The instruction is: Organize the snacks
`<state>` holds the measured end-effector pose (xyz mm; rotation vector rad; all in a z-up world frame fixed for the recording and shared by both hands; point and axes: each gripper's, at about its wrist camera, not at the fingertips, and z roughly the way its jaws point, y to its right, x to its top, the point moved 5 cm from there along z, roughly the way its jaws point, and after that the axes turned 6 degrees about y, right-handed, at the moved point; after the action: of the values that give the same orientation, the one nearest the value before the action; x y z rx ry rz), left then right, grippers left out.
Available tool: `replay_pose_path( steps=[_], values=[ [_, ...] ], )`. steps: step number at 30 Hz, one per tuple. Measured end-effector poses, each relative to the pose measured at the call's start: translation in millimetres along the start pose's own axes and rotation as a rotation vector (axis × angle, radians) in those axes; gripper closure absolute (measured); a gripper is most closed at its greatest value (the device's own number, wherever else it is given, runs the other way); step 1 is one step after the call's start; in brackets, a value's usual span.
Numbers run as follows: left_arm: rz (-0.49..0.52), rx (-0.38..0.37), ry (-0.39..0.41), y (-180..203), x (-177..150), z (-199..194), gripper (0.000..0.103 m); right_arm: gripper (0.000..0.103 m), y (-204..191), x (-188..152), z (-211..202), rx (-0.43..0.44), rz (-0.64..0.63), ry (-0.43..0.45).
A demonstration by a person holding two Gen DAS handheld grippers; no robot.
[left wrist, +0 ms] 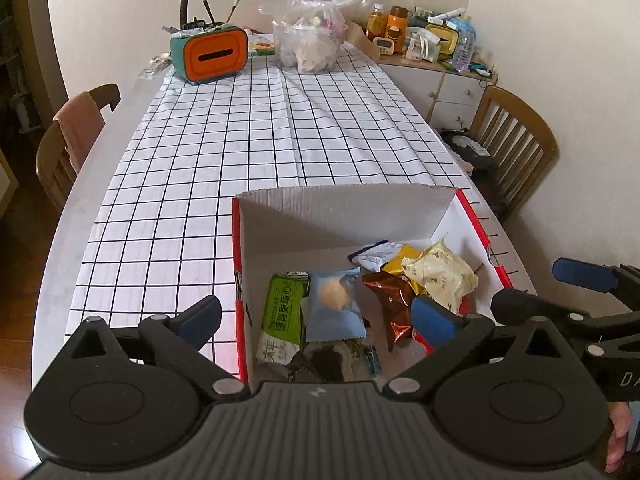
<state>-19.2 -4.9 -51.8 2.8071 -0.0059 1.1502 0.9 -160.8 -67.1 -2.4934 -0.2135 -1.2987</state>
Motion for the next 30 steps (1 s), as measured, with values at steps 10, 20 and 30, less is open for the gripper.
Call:
replay_pose_path(
  steps=[10, 20, 30],
  values=[
    [-0.002, 0.02, 0.018, -1.8, -1.3, -7.3, 0.001, 0.001, -6.7, -1.7, -3.9, -0.002, -0.01, 0.009],
    [0.005, 0.018, 0.017, -0.8, -1.6, -8.4, 0.001, 0.001, -6.8, -2.8, -4.7, -0.011, -0.005, 0.015],
    [0.014, 0.008, -0.002, 3.5, -4.3, -5.2, 0.001, 0.001, -6.4, -6.0, -5.3, -0.025, 0.013, 0.0]
  ],
)
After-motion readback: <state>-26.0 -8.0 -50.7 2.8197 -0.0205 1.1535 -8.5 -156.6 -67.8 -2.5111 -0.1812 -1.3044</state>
